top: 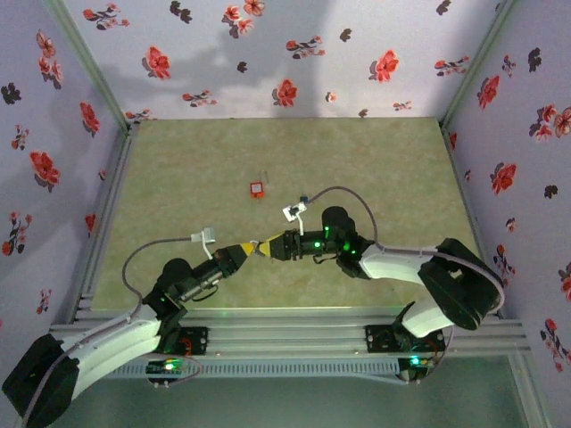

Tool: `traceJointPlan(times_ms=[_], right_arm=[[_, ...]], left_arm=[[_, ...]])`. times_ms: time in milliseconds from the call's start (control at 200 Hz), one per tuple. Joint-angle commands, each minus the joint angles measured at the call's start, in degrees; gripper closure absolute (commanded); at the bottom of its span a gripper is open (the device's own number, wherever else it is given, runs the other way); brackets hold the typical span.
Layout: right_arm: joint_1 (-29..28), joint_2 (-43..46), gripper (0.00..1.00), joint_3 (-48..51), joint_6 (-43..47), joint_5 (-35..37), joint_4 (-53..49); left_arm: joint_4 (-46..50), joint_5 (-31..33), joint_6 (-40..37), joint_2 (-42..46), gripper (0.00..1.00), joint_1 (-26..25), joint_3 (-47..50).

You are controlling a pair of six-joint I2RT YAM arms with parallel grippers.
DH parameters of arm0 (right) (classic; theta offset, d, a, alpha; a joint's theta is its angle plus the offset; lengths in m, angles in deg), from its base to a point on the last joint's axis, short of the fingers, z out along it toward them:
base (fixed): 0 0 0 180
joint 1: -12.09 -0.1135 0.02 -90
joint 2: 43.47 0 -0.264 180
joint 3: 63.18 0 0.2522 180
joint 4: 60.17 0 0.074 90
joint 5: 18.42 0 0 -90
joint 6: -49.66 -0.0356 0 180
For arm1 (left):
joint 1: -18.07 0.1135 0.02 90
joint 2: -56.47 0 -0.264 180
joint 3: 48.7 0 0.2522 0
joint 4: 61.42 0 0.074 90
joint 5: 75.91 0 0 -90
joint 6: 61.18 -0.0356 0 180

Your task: Lock with the key

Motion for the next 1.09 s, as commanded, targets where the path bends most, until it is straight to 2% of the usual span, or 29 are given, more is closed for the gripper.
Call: traceJointPlan(times_ms=[0,235,450,700,1090], right_arm=[[0.84,4.95,0.47,-1.17,6.67,0.87,-7.52],[3.22,17.92,0.29,-1.36,15.96,11.18,-26.70],[5.79,28.87,0.01,1.67,18.28,21.11,-35.46],[6.33,37.11,0.01,9.29,14.97,26.51,-32.09],[7.52,32.03,0.01,10.30,10.60,23.97,-31.04]], left_arm=[[3.32,5.03,1.10,-0.77,1.00,0.27,-1.98],[1.77,6.19,2.75,-6.23,1.00,0.66,-2.53],[-2.31,6.07,4.29,-12.38,1.00,0.77,-3.68],[-9.13,4.66,5.71,-18.84,1.00,0.79,-5.42],[-22.68,0.59,6.18,-31.39,1.00,0.88,-9.51]])
